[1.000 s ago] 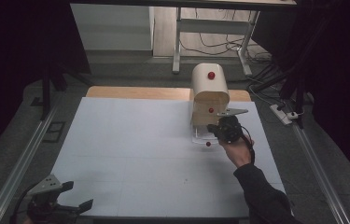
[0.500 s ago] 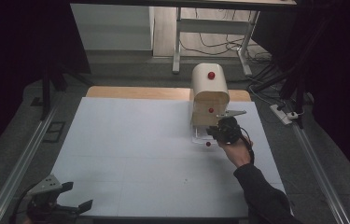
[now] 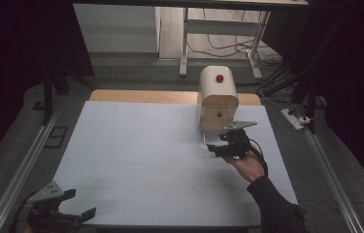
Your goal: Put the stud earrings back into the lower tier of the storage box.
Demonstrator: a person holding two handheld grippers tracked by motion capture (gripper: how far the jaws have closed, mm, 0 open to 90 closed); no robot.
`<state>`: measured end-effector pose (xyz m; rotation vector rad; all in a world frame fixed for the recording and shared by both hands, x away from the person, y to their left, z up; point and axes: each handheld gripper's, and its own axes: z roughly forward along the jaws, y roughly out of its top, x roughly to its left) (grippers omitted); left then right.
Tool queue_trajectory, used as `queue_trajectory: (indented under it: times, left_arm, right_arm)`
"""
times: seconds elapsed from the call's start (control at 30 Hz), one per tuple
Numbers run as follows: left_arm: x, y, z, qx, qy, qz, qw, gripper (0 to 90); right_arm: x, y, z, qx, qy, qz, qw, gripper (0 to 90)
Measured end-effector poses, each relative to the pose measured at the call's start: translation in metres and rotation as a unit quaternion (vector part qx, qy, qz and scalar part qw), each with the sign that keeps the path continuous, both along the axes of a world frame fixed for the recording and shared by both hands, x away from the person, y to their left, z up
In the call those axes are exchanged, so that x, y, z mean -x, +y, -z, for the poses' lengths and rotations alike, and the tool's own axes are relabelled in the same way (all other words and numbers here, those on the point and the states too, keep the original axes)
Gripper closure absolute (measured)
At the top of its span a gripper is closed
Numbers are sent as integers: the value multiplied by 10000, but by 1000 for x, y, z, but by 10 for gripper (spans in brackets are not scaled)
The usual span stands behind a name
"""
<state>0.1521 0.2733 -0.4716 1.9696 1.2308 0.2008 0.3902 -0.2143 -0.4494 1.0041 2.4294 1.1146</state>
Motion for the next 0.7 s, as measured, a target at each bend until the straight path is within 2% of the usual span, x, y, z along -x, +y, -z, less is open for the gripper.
queue_trajectory:
  times: [0.07, 0.1, 0.13, 0.2, 0.27, 0.3, 0.37, 0.53, 0.7]
  left_arm:
    - [0, 0, 0, 0, 0, 0, 10000, 0]
    - [0, 0, 0, 5, -1, 0, 10000, 0]
    - [0, 0, 0, 9, 1, -2, 10000, 0]
    - [0, 0, 0, 6, 0, 1, 10000, 0]
    - [0, 0, 0, 0, -3, 0, 10000, 0]
    - [0, 0, 0, -3, -4, 1, 10000, 0]
    - [0, 0, 0, -6, -2, 4, 10000, 0]
    - [0, 0, 0, -33, 13, 5, 10000, 0]
    - [1, 0, 0, -32, 14, 14, 10000, 0]
  right_arm:
    - [4, 2, 2, -19, 107, -29, 9999, 196]
    - [4, 2, 2, -19, 107, -29, 9999, 196]
    - [9, 5, 5, 35, 174, -23, 9998, 124]
    - [12, 7, 6, 94, 197, -33, 9998, 99]
    - [16, 9, 7, 140, 255, -164, 9994, 72]
    - [20, 12, 8, 78, 296, -303, 9991, 45]
    - [26, 15, 9, 141, 280, -431, 9986, 6]
    - [40, 19, 15, 312, 313, -604, 9972, 0]
    - [55, 18, 20, 200, 481, -556, 9971, 0]
